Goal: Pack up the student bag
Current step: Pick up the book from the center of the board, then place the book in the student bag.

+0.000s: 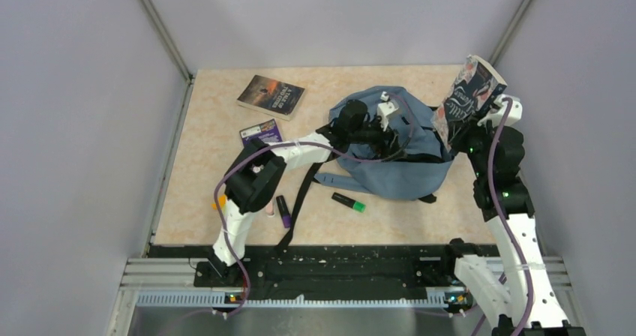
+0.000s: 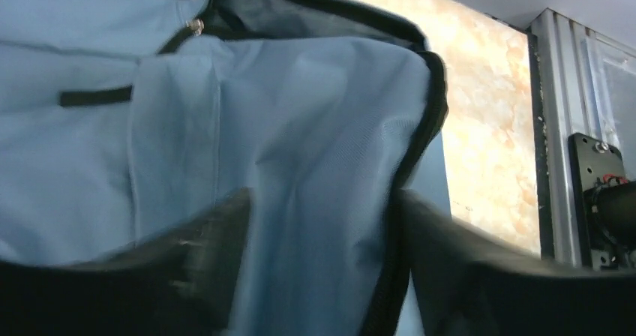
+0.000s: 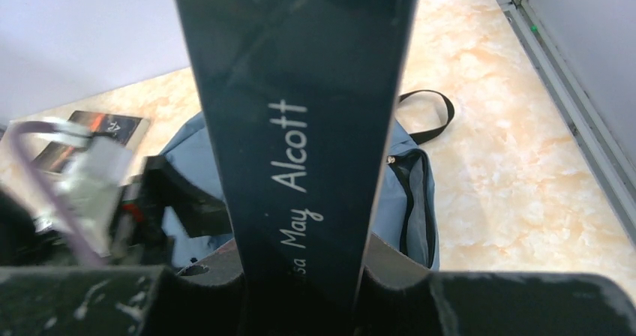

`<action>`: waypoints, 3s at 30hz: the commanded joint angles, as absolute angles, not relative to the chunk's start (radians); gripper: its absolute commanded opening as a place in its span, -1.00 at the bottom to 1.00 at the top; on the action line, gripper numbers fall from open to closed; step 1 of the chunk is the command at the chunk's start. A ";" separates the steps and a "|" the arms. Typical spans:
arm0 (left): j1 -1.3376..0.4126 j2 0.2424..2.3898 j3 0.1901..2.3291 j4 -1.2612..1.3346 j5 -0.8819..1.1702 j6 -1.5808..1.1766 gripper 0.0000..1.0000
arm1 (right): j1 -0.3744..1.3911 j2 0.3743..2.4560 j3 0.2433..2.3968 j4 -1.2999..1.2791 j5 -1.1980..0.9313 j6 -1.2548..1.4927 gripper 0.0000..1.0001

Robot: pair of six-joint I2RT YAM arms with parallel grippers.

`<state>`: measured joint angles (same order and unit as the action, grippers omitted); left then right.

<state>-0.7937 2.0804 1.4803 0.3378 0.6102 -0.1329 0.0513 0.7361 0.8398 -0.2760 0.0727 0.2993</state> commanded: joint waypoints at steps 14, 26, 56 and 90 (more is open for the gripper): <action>-0.767 2.055 1.627 0.105 0.400 -0.095 -1.00 | 0.050 0.637 0.890 -0.188 -0.130 0.298 -1.00; -0.593 2.041 1.666 0.094 0.507 -0.349 -1.00 | 0.049 0.634 0.875 -0.165 -0.406 0.383 -1.00; -0.571 1.875 1.690 0.334 0.574 -0.272 -1.00 | 0.218 0.863 0.479 0.219 -0.633 0.863 -1.00; -0.566 1.843 1.552 0.506 0.782 -0.329 -1.00 | 0.219 1.298 0.449 0.734 -0.106 1.629 -1.00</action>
<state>-0.5701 1.9358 1.5555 0.3603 0.7315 -0.2871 0.2096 1.2430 0.3672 0.5964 -0.1818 1.6035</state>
